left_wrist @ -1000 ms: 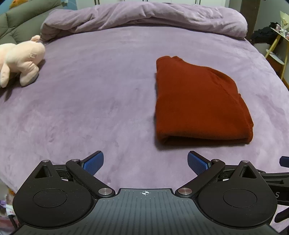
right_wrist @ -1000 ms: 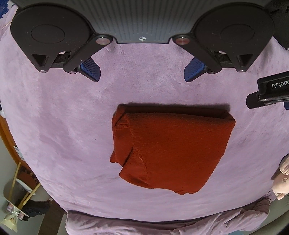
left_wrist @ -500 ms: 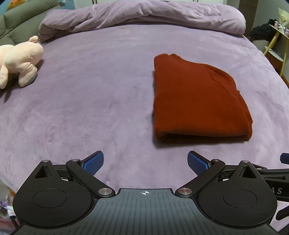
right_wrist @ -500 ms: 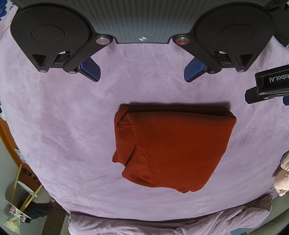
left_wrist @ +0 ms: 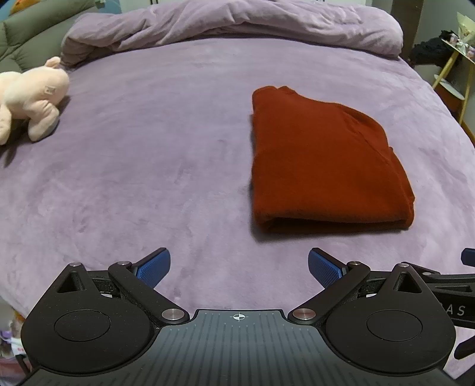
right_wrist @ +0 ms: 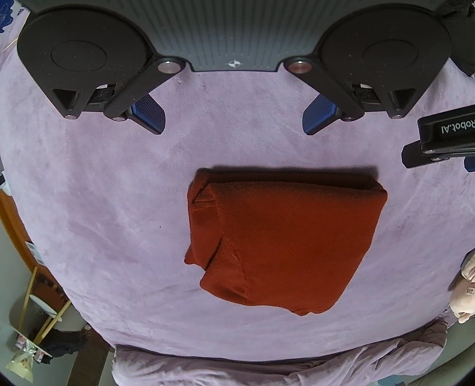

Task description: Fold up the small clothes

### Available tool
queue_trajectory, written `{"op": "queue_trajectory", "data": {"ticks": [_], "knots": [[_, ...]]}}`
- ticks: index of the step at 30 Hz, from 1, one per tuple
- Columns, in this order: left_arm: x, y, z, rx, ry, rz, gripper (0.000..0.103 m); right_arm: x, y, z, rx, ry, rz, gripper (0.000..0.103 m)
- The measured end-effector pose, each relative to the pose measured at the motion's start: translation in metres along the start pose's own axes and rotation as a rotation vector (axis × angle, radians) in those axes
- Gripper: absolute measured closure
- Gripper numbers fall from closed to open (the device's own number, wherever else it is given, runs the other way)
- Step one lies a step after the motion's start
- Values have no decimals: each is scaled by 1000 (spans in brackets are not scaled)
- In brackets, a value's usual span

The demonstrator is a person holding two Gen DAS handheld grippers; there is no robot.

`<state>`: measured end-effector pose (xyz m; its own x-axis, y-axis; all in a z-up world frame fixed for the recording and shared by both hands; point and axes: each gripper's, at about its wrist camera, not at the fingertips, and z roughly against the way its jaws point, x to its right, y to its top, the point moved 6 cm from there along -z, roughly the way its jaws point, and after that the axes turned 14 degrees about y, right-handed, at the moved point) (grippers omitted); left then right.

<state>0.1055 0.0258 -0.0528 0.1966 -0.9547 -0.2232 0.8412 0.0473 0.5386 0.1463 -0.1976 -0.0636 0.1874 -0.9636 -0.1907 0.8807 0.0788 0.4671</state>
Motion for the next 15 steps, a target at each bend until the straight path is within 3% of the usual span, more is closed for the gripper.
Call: {"op": "queue_trajectory", "data": {"ticks": [15], "knots": [[4, 0, -1, -9, 4, -11, 1, 6, 4, 1, -2, 11, -10, 4]]}}
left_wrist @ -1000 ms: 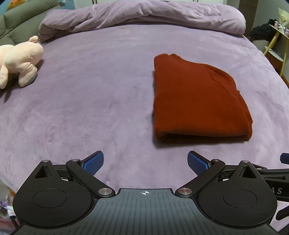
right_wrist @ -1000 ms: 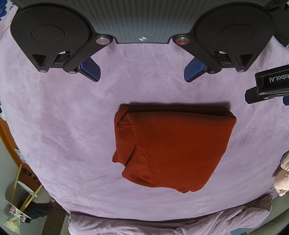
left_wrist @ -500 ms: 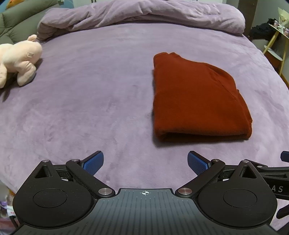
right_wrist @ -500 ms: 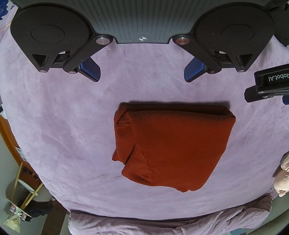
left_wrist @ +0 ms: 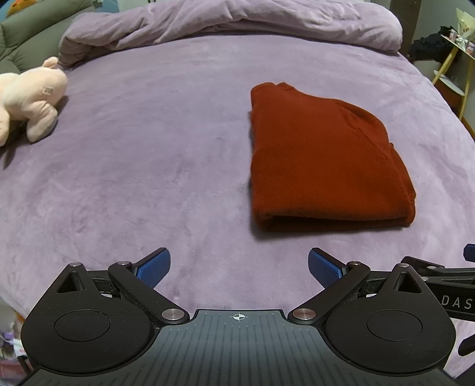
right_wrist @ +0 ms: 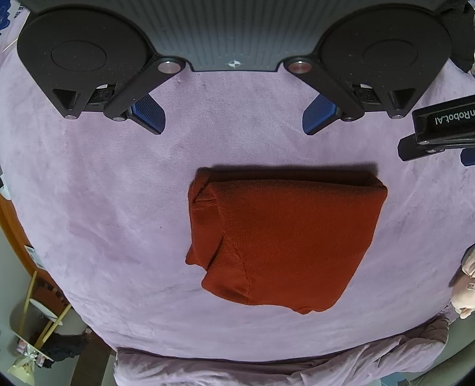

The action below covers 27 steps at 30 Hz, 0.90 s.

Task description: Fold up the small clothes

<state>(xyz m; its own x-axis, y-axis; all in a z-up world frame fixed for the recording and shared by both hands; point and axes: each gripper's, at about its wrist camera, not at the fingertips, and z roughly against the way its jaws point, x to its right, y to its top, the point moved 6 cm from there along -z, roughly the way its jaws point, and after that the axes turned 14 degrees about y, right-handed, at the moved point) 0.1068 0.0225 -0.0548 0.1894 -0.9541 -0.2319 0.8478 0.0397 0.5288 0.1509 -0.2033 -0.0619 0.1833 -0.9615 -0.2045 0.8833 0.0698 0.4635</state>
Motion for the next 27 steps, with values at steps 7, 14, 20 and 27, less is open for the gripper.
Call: {"op": "queue_trajectory", "data": {"ticks": [7, 14, 20, 27], "knots": [[0, 1, -3, -7, -1, 0, 1, 3, 2, -1, 0, -1, -4, 4], [1, 0, -4, -7, -5, -6, 1, 7, 3, -2, -1, 0, -14, 4], [1, 0, -5, -9, -2, -6, 1, 8, 3, -2, -3, 1, -18, 4], [2, 1, -5, -9, -1, -15, 1, 9, 3, -3, -4, 5, -20, 4]]}}
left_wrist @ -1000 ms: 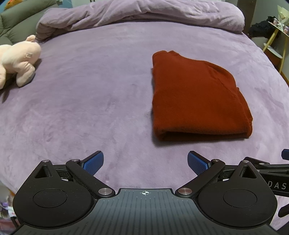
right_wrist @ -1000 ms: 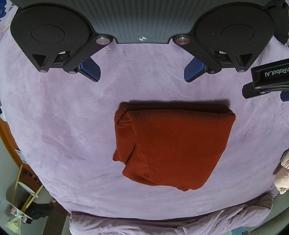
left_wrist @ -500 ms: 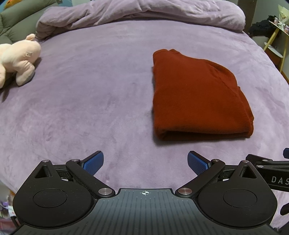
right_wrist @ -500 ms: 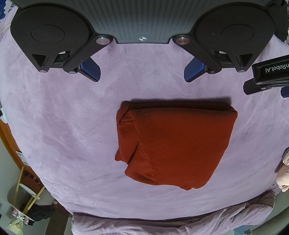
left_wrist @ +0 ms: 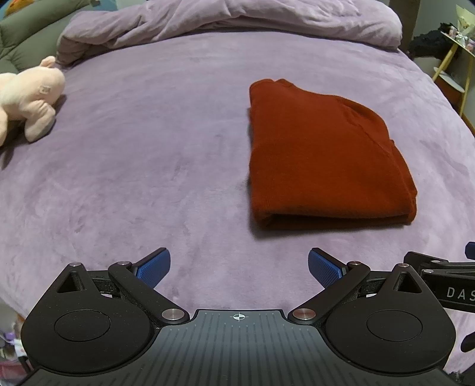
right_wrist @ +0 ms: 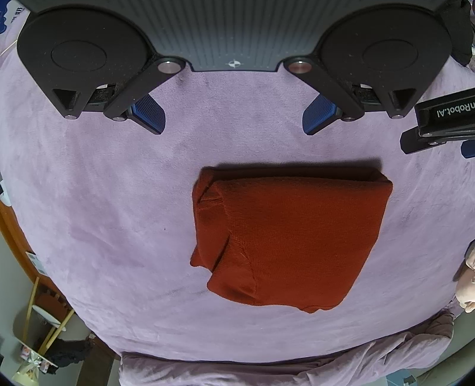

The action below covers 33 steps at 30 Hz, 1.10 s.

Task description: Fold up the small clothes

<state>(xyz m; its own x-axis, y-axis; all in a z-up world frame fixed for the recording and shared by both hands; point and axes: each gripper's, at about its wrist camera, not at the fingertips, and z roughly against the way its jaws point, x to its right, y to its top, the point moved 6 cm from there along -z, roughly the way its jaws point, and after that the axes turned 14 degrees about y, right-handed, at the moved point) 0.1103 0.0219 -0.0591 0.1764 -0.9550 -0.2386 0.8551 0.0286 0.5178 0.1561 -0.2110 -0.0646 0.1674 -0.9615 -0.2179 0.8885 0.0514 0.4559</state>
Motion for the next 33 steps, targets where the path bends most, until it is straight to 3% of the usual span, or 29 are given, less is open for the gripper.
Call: {"op": "queue_trajectory", "data": {"ticks": [33], "knots": [[6, -2, 2, 1, -1, -20, 1, 4, -2, 2, 13, 2, -15, 4]]}}
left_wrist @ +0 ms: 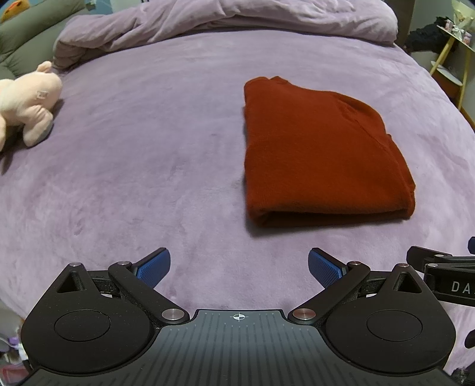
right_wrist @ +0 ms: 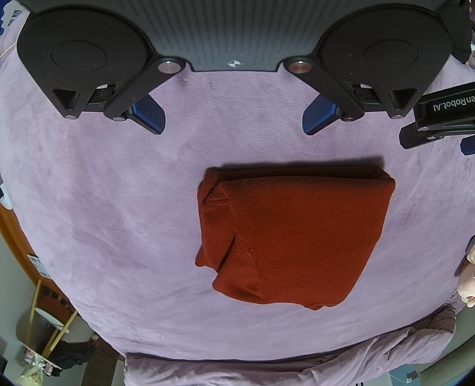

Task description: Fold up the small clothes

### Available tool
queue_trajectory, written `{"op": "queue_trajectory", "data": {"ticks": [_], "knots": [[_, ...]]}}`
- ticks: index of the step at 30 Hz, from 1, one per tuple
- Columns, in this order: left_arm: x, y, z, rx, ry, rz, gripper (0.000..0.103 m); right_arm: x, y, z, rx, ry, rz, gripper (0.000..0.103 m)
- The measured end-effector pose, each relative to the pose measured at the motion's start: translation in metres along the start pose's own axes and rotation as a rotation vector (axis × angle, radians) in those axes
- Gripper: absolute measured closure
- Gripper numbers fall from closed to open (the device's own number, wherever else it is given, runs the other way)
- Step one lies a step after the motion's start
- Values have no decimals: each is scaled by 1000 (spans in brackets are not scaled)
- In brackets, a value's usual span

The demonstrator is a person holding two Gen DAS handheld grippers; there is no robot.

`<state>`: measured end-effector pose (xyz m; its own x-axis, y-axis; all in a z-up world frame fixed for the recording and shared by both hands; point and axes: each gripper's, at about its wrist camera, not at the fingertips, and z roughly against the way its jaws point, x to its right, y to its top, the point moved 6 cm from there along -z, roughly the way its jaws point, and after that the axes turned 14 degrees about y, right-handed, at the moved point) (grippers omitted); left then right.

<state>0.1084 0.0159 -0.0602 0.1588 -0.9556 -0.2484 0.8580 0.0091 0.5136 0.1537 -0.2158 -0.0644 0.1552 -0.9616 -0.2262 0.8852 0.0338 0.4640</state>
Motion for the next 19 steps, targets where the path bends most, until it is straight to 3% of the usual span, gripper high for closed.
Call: {"op": "queue_trajectory", "data": {"ticks": [4, 10, 19], "knots": [[1, 0, 1, 9, -15, 0, 1, 1, 0, 0, 2, -1, 0, 4], [6, -2, 5, 51, 24, -34, 1, 3, -2, 1, 2, -3, -12, 4], [6, -2, 2, 20, 25, -42, 1, 3, -1, 2, 7, -8, -17, 4]]}}
